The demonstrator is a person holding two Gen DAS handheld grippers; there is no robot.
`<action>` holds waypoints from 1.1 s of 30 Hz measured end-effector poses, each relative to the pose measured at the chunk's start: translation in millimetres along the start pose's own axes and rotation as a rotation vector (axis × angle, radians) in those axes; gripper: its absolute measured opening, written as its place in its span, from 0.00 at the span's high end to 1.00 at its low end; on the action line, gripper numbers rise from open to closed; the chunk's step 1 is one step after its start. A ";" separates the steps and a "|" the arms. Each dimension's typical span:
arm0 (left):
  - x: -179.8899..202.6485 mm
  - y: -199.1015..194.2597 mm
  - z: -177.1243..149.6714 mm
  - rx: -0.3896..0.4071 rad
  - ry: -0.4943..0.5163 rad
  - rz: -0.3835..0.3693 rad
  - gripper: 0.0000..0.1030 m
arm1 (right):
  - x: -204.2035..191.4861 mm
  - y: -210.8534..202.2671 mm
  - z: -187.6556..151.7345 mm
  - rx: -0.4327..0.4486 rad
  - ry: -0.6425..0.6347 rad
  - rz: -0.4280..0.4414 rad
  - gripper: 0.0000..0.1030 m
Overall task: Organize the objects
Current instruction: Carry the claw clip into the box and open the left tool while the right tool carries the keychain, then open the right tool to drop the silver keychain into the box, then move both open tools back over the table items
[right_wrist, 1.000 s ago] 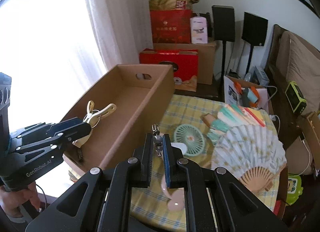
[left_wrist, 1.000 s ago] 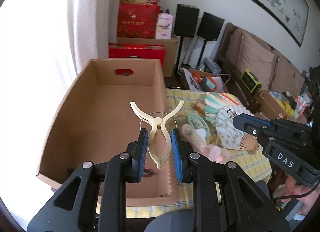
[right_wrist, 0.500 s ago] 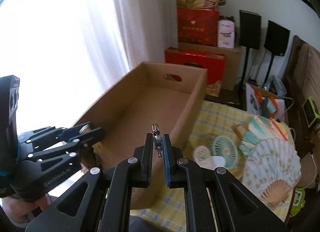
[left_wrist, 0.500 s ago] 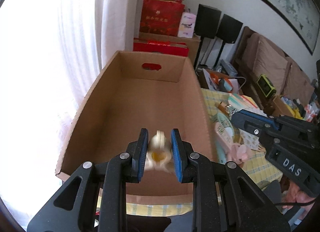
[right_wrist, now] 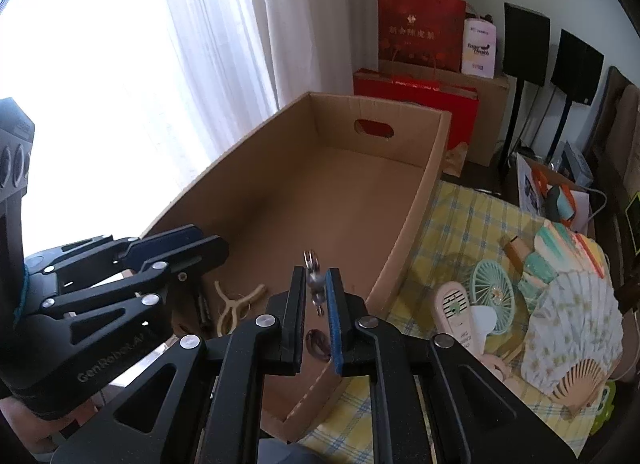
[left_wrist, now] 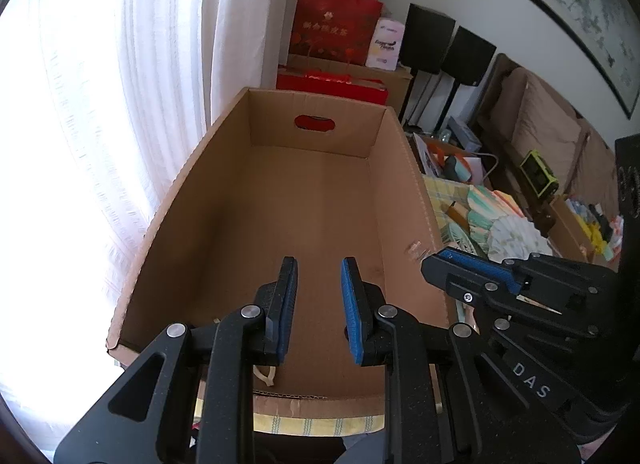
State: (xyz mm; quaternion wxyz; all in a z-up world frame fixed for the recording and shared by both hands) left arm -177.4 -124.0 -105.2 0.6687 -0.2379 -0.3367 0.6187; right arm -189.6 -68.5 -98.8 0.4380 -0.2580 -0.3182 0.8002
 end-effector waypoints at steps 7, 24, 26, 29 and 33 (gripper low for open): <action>-8.3 -3.7 3.1 0.007 -0.026 0.005 0.70 | 5.0 0.9 -0.9 0.000 0.015 -0.006 0.86; -6.1 -15.2 13.4 0.054 -0.028 0.027 0.16 | 52.5 -34.7 6.6 0.062 0.068 -0.135 0.25; -2.2 -16.0 13.1 0.053 -0.019 0.028 0.14 | 58.4 -39.9 7.2 0.071 0.071 -0.149 0.23; 2.6 -15.6 12.7 0.050 -0.007 0.030 0.12 | 65.8 -46.9 6.6 0.078 0.078 -0.163 0.21; 10.0 -15.8 12.6 0.050 0.006 0.026 0.02 | 76.2 -55.6 6.5 0.088 0.090 -0.179 0.17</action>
Point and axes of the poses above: each gripper's, at about its wrist camera, not at the fingertips, and y roughly the way its jaws point, x to its right, z to its top, the point moved 10 cm from there along y, roughly the way its jaws point, and after that the axes turned 1 degree about y, right-handed, at the moved point
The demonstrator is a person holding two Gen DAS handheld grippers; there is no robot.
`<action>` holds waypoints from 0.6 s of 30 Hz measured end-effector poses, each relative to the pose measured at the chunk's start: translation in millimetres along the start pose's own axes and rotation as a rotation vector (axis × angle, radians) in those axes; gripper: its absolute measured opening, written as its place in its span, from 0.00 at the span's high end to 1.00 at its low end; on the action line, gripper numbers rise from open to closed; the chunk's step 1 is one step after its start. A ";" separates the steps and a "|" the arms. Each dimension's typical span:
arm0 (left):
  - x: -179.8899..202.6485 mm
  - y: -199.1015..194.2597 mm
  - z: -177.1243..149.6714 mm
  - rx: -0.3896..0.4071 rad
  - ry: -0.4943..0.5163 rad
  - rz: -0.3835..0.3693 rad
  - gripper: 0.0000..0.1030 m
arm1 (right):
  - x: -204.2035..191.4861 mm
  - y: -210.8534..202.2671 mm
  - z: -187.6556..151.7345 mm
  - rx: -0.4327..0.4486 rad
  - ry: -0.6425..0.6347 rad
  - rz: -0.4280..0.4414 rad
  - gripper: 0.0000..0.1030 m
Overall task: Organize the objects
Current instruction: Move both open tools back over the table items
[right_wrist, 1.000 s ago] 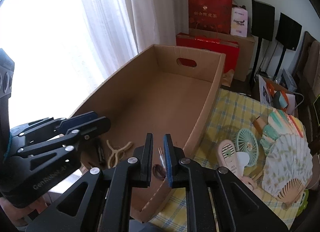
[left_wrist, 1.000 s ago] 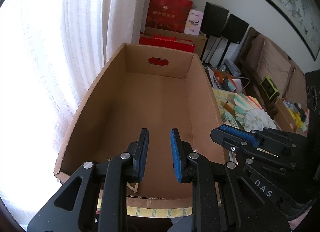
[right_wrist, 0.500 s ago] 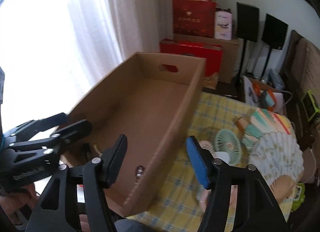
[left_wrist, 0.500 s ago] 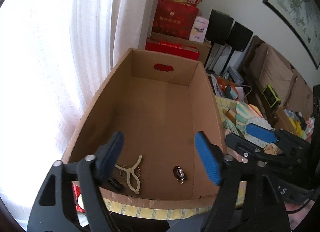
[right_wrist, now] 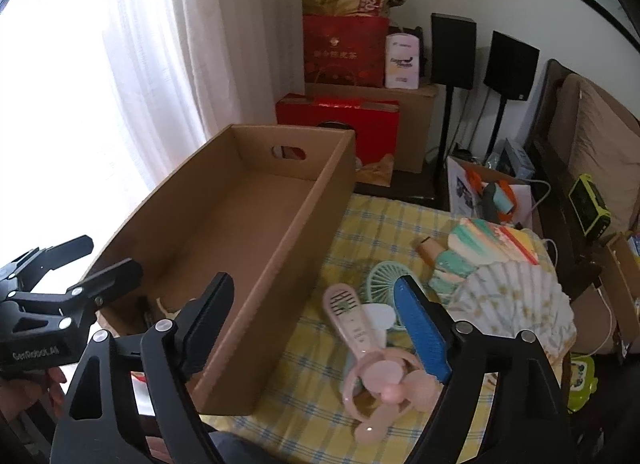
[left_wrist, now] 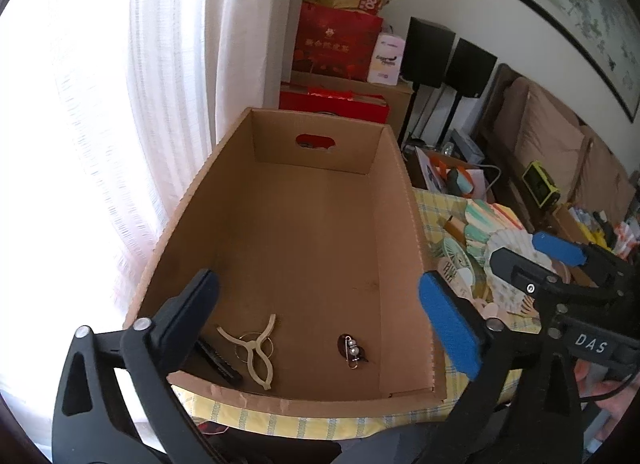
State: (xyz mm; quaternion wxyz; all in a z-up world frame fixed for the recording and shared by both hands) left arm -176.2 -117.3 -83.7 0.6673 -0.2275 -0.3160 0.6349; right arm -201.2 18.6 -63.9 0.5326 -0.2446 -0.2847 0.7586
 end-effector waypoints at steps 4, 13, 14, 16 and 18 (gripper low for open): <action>7.0 -0.9 0.4 -0.002 0.010 0.000 0.00 | 7.7 -4.7 -0.1 0.010 0.012 -0.009 0.13; 22.5 0.9 -0.5 -0.014 0.024 -0.017 0.00 | 26.7 -15.1 -2.7 0.019 0.048 -0.018 0.00; 25.5 1.0 -0.7 -0.014 0.030 -0.016 0.00 | 29.4 -16.7 -3.6 0.020 0.053 -0.020 0.00; 29.9 0.8 -0.9 -0.014 0.039 -0.016 0.00 | 35.3 -19.9 -5.4 0.024 0.061 -0.025 0.00; 35.2 0.7 -1.0 -0.013 0.046 -0.019 0.00 | 41.4 -22.4 -7.1 0.026 0.066 -0.033 0.00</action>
Point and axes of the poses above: each gripper's, at about its wrist camera, not at the fingertips, and y roughly the way its jaws point, x to its right, z to its top, the point moved 10 cm from there along y, roughly the way its jaws point, and after that the axes turned 1 degree about y, right-handed, at the moved point
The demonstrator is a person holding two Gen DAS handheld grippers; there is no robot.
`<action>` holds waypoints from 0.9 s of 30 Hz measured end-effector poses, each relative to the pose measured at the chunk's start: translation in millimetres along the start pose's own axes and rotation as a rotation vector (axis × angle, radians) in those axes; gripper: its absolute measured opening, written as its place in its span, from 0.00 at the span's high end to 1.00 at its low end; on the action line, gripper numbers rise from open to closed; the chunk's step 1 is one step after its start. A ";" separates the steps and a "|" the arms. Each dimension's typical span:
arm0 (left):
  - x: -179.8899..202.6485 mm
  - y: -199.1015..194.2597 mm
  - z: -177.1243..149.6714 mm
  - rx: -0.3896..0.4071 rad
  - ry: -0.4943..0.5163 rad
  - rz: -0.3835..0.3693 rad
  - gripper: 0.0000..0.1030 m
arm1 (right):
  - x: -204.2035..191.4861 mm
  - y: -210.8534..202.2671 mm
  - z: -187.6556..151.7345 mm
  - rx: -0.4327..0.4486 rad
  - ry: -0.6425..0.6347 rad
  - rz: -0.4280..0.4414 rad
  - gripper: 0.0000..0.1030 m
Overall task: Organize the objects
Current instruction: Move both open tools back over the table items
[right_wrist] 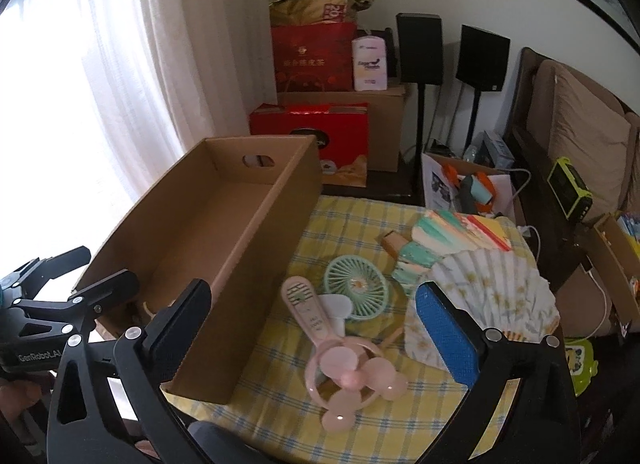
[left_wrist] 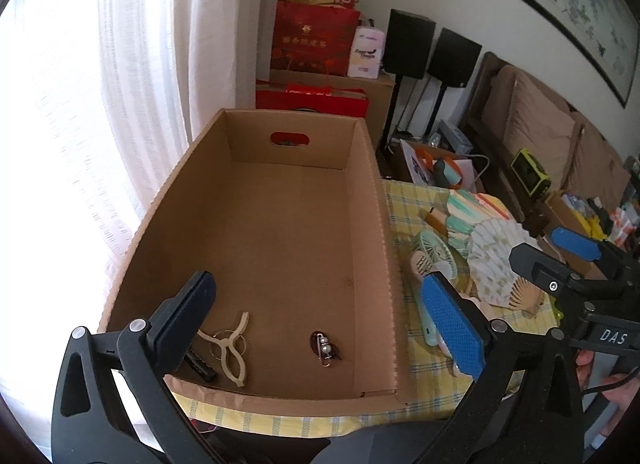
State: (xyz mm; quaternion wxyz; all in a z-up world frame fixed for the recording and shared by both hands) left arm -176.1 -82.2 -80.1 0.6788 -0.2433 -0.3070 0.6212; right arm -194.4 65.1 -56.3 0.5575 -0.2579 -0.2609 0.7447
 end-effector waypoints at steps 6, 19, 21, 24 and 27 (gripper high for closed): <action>17.7 -0.7 1.5 0.010 0.020 -0.007 0.00 | 19.1 -10.5 -3.2 0.012 0.022 -0.022 0.00; 67.6 7.4 -6.9 -0.011 0.075 -0.081 0.00 | 66.9 -30.5 -12.6 0.020 0.048 -0.082 0.00; 75.7 8.8 -9.8 -0.016 0.086 -0.097 0.00 | 74.5 -33.2 -15.1 0.019 0.052 -0.088 0.00; 89.9 12.9 -16.1 -0.031 0.107 -0.124 0.00 | 88.1 -37.0 -19.9 0.018 0.060 -0.102 0.00; 102.1 17.6 -21.8 -0.048 0.124 -0.146 0.00 | 103.0 -40.8 -26.4 0.017 0.071 -0.113 0.00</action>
Point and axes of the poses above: each gripper's, at about its wrist camera, not at the fingertips, and y roughly the way its jaws point, x to its right, z to its top, the point moved 10 cm from there along y, roughly the way its jaws point, and after that the axes turned 1 degree about y, right-handed, at the moved point
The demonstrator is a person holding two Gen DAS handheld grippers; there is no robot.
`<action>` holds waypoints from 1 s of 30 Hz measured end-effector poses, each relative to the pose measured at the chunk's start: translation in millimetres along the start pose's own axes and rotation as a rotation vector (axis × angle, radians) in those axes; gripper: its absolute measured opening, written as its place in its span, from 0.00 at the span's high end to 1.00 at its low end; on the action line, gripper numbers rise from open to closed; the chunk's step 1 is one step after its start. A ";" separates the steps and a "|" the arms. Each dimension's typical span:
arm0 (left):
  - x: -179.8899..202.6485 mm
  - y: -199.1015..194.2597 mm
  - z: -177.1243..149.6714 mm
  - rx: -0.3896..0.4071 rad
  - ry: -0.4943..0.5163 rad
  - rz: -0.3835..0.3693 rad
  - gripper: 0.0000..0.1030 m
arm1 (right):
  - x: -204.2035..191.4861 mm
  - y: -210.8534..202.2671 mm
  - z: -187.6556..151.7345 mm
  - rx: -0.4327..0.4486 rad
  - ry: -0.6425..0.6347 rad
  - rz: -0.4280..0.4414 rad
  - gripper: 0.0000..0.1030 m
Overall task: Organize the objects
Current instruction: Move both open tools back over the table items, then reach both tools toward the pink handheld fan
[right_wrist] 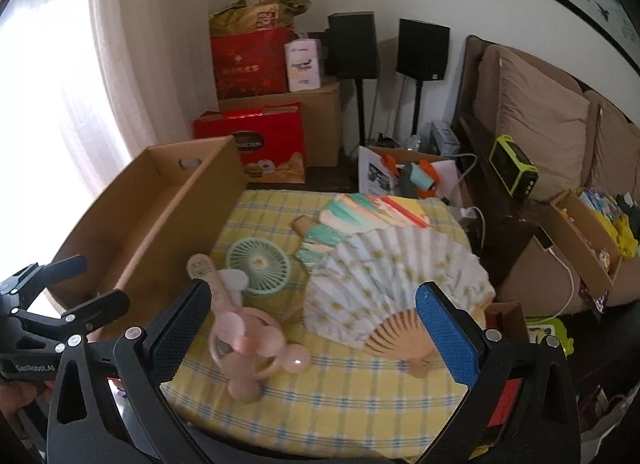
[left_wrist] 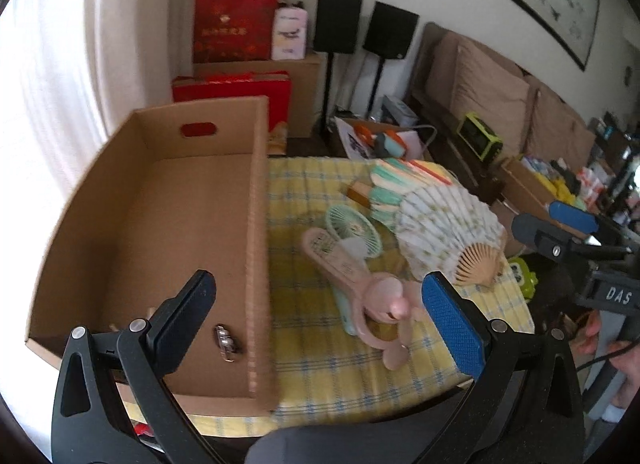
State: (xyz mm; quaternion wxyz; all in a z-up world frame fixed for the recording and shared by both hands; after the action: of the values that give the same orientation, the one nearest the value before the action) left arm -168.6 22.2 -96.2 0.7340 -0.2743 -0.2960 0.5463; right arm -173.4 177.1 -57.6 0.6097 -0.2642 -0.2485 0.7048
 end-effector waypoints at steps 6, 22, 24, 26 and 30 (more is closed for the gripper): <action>17.4 17.6 -10.1 -0.039 0.006 -0.049 0.00 | 18.4 1.0 -16.7 -0.018 0.016 0.011 0.00; 33.8 45.6 1.0 -0.092 0.008 -0.100 0.53 | -0.3 39.3 -64.7 -0.136 -0.010 0.125 0.28; 38.0 49.9 -1.3 -0.105 0.009 -0.110 0.59 | -3.1 42.6 -69.1 -0.155 -0.007 0.147 0.39; 43.0 53.1 -3.9 -0.113 0.016 -0.116 0.62 | -4.4 45.8 -74.3 -0.174 -0.014 0.150 0.44; 55.7 55.5 -14.2 -0.128 0.033 -0.138 0.66 | -0.4 48.4 -80.1 -0.186 -0.004 0.146 0.46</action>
State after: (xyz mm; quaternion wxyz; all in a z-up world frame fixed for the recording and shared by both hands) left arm -181.0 88.8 -138.5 0.7556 -0.3084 -0.3363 0.4699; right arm -154.6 172.5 -149.2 0.5291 -0.3359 -0.2941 0.7216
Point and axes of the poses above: each gripper's, at about its wrist camera, not at the fingertips, and y roughly the way its jaws point, x to its right, z to its top, the point moved 10 cm from there along y, roughly the way its jaws point, and after that the axes turned 1 degree about y, right-handed, at the moved point
